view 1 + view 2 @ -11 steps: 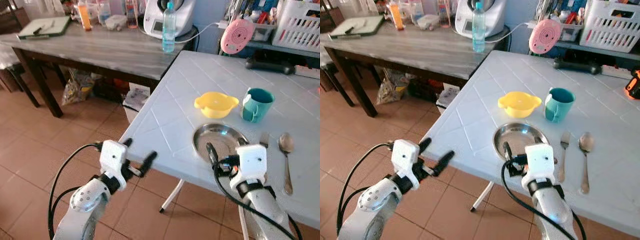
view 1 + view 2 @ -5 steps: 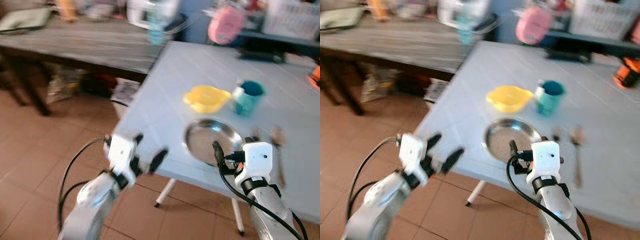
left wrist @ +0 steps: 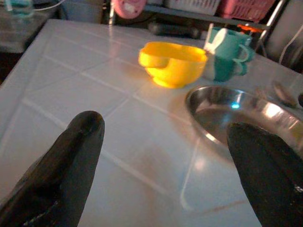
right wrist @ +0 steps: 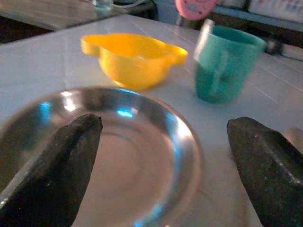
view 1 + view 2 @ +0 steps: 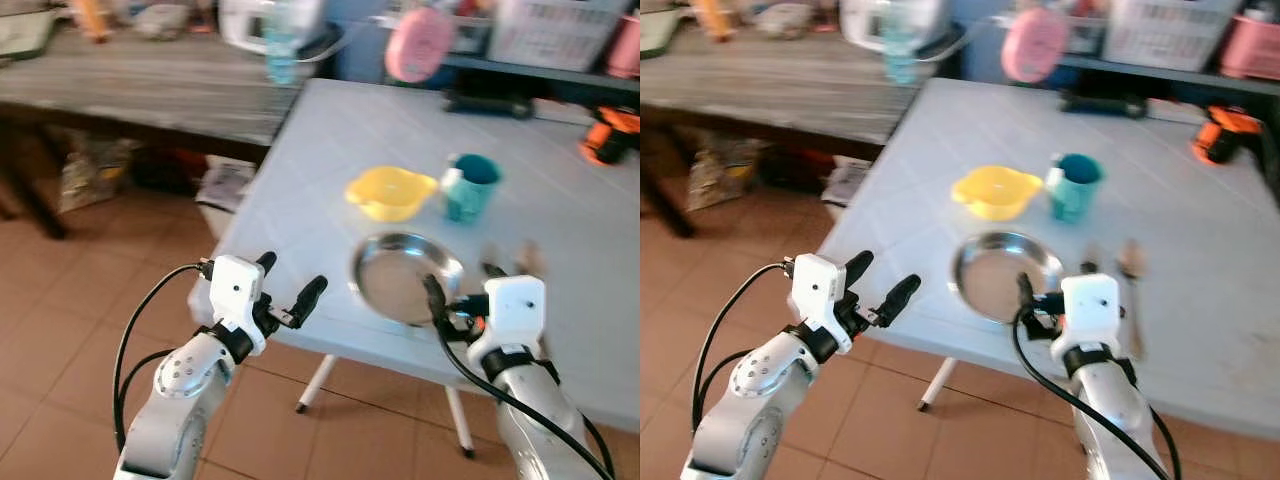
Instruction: Setting the table
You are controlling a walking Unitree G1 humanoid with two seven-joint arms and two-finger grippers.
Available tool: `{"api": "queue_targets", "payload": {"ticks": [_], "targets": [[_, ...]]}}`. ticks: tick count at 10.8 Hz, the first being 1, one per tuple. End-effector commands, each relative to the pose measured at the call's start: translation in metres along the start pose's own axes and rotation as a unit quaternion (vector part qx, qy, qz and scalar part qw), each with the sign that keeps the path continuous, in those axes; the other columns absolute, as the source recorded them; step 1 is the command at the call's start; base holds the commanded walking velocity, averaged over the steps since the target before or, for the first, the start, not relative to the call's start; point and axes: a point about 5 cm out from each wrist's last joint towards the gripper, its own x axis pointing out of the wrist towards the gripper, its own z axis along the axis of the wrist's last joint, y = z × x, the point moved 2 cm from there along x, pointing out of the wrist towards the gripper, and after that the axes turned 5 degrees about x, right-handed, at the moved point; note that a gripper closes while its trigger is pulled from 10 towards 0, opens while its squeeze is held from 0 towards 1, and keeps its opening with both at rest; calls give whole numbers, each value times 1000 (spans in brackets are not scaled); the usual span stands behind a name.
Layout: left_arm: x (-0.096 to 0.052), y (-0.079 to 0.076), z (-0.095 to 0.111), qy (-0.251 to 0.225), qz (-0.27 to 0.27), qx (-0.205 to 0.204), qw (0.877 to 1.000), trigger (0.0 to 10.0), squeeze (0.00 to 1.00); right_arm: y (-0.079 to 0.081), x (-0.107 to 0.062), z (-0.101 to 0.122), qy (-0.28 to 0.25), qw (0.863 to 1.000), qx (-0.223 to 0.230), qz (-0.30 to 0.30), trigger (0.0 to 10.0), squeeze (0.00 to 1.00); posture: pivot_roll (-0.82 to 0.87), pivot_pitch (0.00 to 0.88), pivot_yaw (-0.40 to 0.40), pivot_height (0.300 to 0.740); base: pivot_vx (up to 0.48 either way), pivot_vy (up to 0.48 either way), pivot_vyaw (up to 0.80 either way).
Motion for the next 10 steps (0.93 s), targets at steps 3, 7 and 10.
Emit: {"api": "queue_targets", "payload": {"ticks": [3, 7, 10], "targets": [[-5, -9, -7, 36, -82, -24, 996, 10000, 0, -2, 4, 2, 0, 1000, 1, -3, 10000, 0, -35, 88, 4, 740, 0, 0, 0], [-7, -11, -1, 36, -114, -24, 993, 10000, 0, -13, 12, 0, 19, 999, 17, -45, 10000, 0, -42, 93, 9, 740, 0, 0, 0], [-6, -16, 2, 37, -136, -24, 990, 10000, 0, -7, 32, -2, 38, 997, 33, -65, 10000, 0, -47, 98, 9, 740, 0, 0, 0]]}}
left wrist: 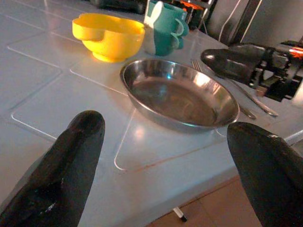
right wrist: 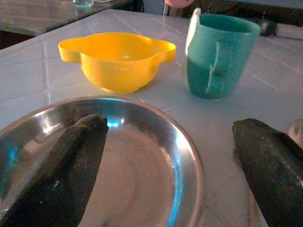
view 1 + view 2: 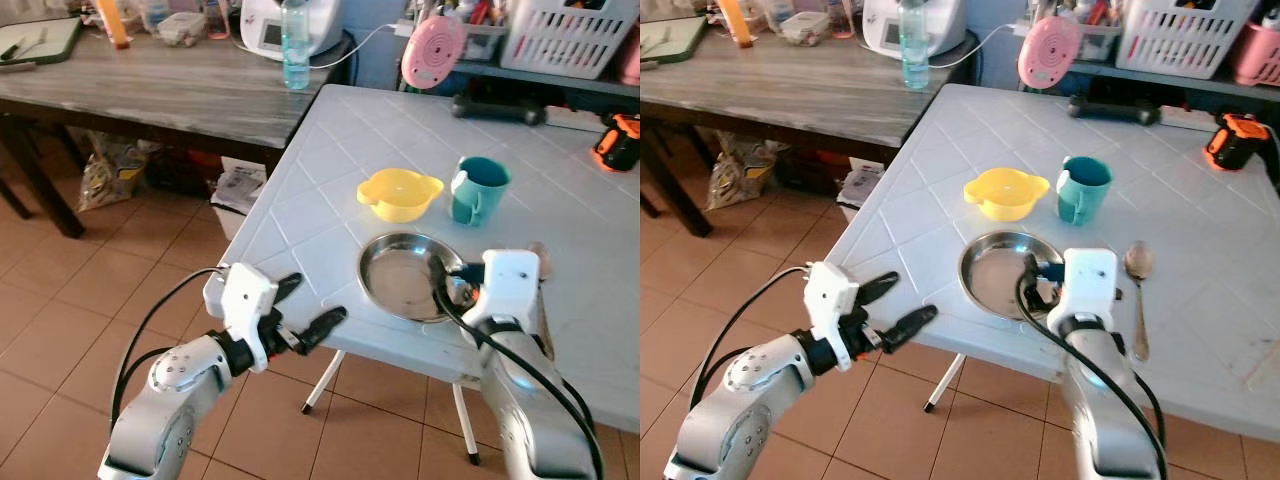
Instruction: Setting the table
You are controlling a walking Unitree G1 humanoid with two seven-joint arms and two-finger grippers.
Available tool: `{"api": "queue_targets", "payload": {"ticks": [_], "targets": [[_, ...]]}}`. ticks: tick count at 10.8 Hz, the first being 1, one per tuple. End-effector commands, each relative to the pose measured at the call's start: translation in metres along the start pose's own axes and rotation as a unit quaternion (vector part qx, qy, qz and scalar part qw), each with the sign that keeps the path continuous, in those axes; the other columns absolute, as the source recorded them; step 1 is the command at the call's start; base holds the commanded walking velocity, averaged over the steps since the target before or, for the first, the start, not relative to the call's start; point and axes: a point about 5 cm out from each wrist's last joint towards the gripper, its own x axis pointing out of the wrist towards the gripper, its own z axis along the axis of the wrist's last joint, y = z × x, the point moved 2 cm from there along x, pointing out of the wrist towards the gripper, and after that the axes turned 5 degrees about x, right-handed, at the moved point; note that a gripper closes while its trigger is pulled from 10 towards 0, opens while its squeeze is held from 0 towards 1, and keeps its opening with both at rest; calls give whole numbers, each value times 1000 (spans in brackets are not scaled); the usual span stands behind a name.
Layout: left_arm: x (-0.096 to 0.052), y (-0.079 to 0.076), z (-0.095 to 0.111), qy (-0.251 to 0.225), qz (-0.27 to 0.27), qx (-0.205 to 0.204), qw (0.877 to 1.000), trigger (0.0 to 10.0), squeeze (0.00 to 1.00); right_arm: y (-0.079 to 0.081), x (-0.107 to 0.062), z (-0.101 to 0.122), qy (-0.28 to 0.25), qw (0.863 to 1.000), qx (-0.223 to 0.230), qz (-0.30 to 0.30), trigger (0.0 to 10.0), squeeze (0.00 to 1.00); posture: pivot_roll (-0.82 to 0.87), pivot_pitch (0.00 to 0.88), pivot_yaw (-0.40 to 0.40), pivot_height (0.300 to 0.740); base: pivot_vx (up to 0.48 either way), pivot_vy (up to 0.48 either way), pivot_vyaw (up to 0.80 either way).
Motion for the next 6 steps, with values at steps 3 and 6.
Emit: {"api": "queue_targets", "payload": {"ticks": [3, 6], "targets": [[-10, 2, -3, 15, -9, 18, 1000, 10000, 0, -3, 5, -4, 21, 1000, 0, -13, 10000, 0, -47, 105, -4, 740, 0, 0, 0], [-20, -7, -12, 35, -32, 24, 999, 10000, 0, -12, 19, -11, 52, 998, -24, -23, 10000, 0, -46, 103, -19, 740, 0, 0, 0]]}}
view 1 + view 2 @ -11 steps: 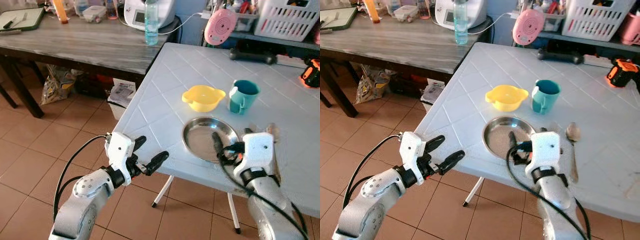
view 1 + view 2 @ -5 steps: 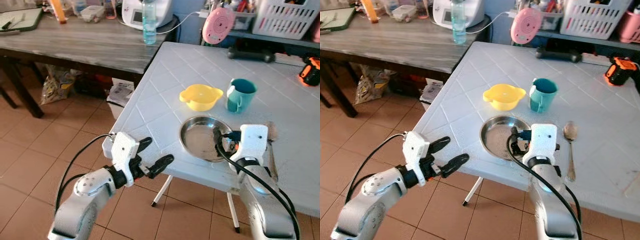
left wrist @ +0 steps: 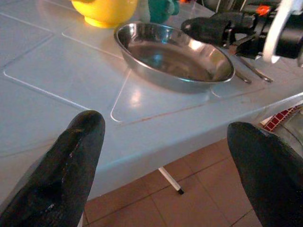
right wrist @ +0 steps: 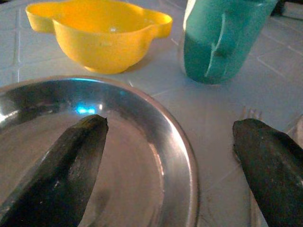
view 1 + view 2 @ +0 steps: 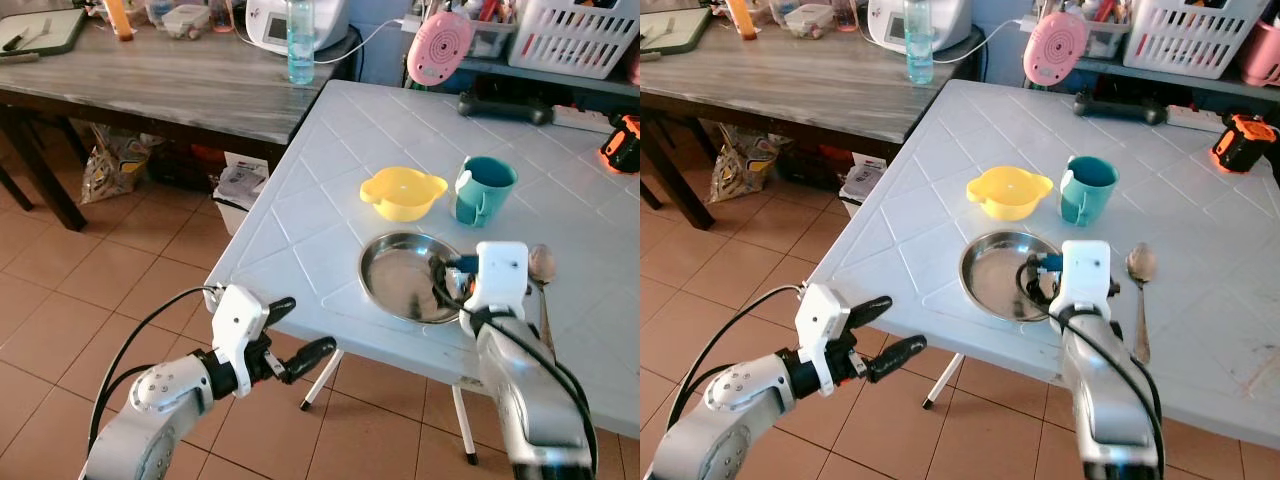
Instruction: Setting the table
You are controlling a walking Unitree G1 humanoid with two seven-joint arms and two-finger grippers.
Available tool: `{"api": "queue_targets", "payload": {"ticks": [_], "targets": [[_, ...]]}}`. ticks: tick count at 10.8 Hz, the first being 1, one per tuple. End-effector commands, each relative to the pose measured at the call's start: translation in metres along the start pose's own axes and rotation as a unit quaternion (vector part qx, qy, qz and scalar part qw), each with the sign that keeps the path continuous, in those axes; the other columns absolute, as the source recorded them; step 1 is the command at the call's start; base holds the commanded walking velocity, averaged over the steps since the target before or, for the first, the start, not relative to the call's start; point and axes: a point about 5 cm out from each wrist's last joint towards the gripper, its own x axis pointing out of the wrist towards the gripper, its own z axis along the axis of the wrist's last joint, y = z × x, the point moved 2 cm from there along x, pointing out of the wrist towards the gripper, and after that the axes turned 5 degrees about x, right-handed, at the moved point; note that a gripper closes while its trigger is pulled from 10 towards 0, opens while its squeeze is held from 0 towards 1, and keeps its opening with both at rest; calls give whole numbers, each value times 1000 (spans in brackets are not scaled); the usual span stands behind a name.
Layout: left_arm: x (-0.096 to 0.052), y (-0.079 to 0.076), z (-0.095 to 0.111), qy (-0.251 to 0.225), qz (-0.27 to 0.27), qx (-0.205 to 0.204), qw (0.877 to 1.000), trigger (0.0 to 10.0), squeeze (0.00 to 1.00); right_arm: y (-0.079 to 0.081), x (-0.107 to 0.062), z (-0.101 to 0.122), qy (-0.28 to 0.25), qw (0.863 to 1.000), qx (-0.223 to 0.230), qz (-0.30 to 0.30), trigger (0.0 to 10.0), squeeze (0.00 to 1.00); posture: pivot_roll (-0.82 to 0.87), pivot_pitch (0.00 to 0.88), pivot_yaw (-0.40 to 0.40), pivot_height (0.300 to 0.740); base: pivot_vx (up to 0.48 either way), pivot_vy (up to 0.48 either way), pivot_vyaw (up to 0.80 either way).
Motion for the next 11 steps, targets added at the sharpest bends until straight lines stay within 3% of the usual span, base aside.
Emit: {"api": "queue_targets", "payload": {"ticks": [1, 4, 5, 9, 11], "targets": [[1, -3, 6, -9, -3, 12, 1000, 10000, 0, -2, 3, -7, 20, 1000, 0, -2, 10000, 0, -44, 100, -21, 740, 0, 0, 0], [5, -5, 6, -14, -2, 10, 1000, 10000, 0, 6, 11, -10, 43, 999, 29, 10, 10000, 0, -48, 96, -24, 740, 0, 0, 0], [5, -5, 6, -15, -2, 10, 1000, 10000, 0, 6, 11, -10, 45, 998, 32, 12, 0, 0, -49, 96, -24, 740, 0, 0, 0], [10, -7, 7, -20, -1, 5, 1000, 10000, 0, 8, 12, -10, 92, 993, 68, 5, 118, 0, -49, 91, -22, 740, 0, 0, 0], [11, -8, 5, -18, -2, 3, 1000, 10000, 0, 7, 12, -3, 88, 993, 74, 0, 0, 0, -48, 90, -24, 740, 0, 0, 0]]}}
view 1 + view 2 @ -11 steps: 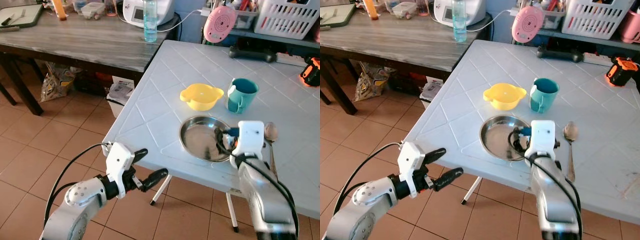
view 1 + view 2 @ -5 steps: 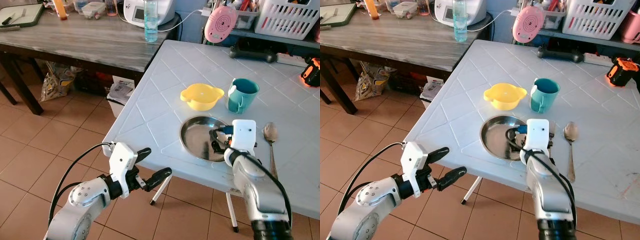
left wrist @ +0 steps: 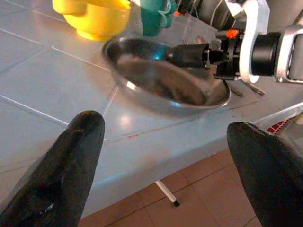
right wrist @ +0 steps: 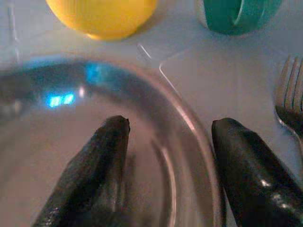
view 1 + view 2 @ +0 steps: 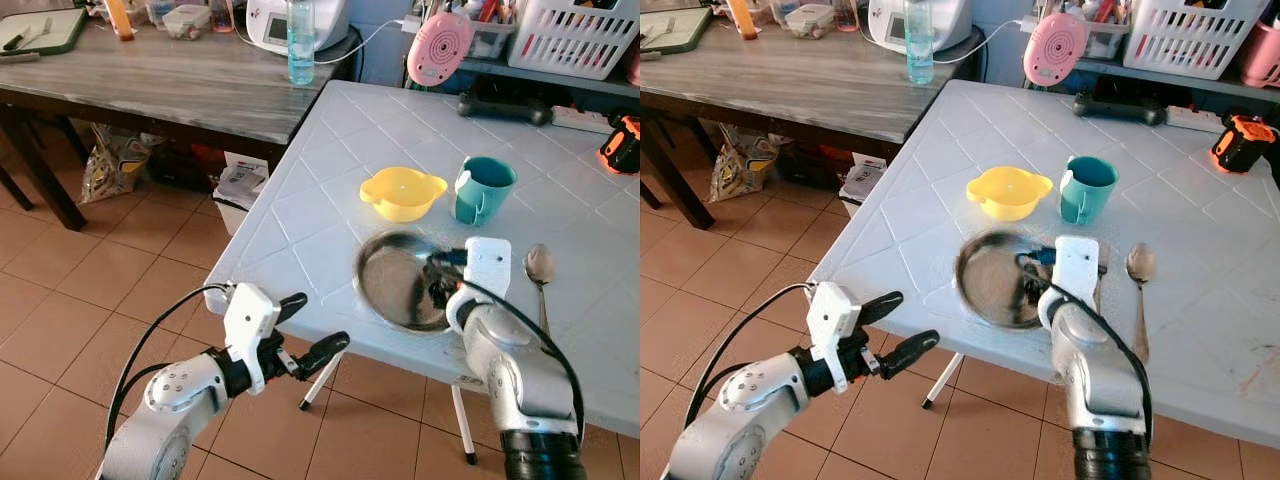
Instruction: Setting the table
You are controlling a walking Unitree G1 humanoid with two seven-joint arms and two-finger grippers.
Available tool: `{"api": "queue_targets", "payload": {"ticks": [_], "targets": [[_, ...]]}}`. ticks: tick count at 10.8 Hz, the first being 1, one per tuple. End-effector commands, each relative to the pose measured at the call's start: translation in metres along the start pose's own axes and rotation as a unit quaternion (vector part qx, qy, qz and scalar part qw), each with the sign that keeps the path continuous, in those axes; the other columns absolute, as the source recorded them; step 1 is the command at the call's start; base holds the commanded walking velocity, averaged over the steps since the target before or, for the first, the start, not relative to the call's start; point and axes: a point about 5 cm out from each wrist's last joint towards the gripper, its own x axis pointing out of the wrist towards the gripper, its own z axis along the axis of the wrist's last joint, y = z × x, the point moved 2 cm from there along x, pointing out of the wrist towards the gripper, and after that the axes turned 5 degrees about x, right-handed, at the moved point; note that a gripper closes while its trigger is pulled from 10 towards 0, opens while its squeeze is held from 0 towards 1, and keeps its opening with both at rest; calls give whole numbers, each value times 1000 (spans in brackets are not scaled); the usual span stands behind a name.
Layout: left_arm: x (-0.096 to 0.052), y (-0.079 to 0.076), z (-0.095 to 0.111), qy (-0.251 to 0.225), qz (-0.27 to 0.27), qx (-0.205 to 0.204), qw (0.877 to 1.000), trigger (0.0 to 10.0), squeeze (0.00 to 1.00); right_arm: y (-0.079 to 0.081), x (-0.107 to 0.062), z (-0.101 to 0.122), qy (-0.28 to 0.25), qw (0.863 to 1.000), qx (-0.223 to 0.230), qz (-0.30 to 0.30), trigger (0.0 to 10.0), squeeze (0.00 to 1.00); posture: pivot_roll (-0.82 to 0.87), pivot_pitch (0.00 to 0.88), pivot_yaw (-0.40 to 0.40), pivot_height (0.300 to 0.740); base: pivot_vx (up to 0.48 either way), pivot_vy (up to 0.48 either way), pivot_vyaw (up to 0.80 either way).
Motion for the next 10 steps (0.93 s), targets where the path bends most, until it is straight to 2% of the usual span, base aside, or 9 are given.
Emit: {"api": "queue_targets", "payload": {"ticks": [1, 2, 3, 4, 9, 10], "targets": [[0, 2, 0, 3, 1, 9, 1000, 10000, 0, -1, -2, 8, -7, 1000, 9, -4, 3765, 0, -45, 87, -24, 740, 0, 0, 0], [0, 3, 0, 3, 2, 9, 1000, 10000, 0, -1, -2, 11, -6, 1000, 17, -6, 8000, 0, -44, 86, -24, 740, 0, 0, 0], [-1, 3, 0, 4, 2, 10, 1000, 10000, 0, -1, -4, 13, 1, 1000, 27, -6, 9725, 0, -44, 87, -22, 740, 0, 0, 0], [-1, 3, -2, 8, 0, 11, 1000, 10000, 0, -1, -6, 12, 16, 999, 43, -5, 10000, 0, -45, 89, -20, 740, 0, 0, 0], [-1, 1, -6, 11, -3, 8, 1000, 10000, 0, -6, -14, 30, -34, 999, -15, -7, 10000, 12, -49, 93, -16, 740, 0, 0, 0], [-1, 0, -6, 11, -3, 8, 1000, 10000, 0, -6, -15, 31, -36, 999, -15, -4, 10000, 1000, -48, 94, -16, 740, 0, 0, 0]]}}
